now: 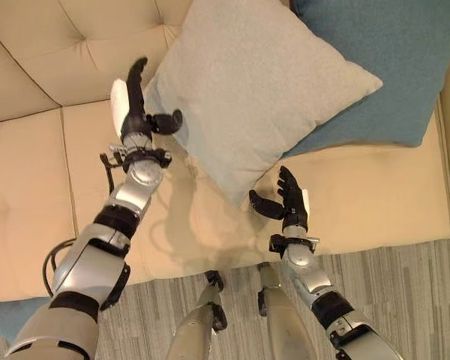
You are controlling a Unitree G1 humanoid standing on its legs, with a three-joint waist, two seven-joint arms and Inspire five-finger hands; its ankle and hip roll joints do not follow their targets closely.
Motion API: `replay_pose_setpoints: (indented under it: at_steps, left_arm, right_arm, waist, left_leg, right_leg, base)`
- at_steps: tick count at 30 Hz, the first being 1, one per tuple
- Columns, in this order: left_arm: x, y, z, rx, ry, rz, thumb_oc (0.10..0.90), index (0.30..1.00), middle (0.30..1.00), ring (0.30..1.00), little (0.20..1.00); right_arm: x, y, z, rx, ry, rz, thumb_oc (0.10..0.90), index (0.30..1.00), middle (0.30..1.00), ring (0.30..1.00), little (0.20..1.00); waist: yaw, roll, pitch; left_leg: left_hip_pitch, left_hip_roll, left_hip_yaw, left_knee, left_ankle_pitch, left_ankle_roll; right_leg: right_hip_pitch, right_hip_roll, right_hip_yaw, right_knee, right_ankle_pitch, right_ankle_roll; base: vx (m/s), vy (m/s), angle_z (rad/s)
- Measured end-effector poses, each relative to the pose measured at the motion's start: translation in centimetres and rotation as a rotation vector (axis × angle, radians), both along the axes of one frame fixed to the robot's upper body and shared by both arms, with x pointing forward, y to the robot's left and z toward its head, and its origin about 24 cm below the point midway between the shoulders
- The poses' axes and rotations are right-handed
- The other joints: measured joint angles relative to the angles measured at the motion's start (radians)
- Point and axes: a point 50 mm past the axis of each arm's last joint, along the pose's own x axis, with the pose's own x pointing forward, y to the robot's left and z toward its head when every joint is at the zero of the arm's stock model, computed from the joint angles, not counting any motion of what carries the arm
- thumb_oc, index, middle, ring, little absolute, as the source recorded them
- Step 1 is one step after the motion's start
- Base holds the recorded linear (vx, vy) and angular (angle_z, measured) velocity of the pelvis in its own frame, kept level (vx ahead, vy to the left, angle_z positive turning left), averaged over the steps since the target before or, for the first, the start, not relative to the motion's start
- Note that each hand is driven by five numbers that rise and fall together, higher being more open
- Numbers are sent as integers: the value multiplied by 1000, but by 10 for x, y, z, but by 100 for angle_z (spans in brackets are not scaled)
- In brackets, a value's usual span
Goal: Pick up all the scattered cushions and arrange them neatly on the sofa.
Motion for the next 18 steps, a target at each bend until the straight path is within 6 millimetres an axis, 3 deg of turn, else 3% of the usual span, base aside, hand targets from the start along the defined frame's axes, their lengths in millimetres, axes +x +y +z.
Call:
replay_pose_setpoints:
  at_steps: [7, 12, 18]
  left_arm:
    - [5, -15, 23, 73, -40, -25, 800, 900, 900, 900, 900]
    - [6, -21, 27, 95, -45, -44, 800, 900, 900, 900, 900]
    - [9, -25, 43, 60, -39, -97, 800, 900, 900, 900, 900]
  right_arm:
    - [14, 21, 21, 47, -53, -4, 800, 900, 900, 900, 900]
    - [18, 15, 28, 40, -80, -47, 800, 900, 900, 900, 900]
    - [25, 8, 40, 15, -118, -52, 800, 900, 900, 900, 900]
  waist:
    - [3, 3, 1]
    - [10, 27, 14]
    - [10, 27, 14]
  left_leg:
    - [-42, -2, -18, 0, 1, -1]
    - [-47, -7, -35, 0, 1, -1]
    - [-73, -12, -43, 2, 1, -1]
  right_leg:
    - [-42, -5, -2, 0, 3, -3]
    - [-46, -15, -7, 0, 3, -3]
    - [-69, -17, -7, 0, 9, 5]
  base:
    - [6, 15, 1]
    - [14, 17, 4]
    - [5, 9, 1]
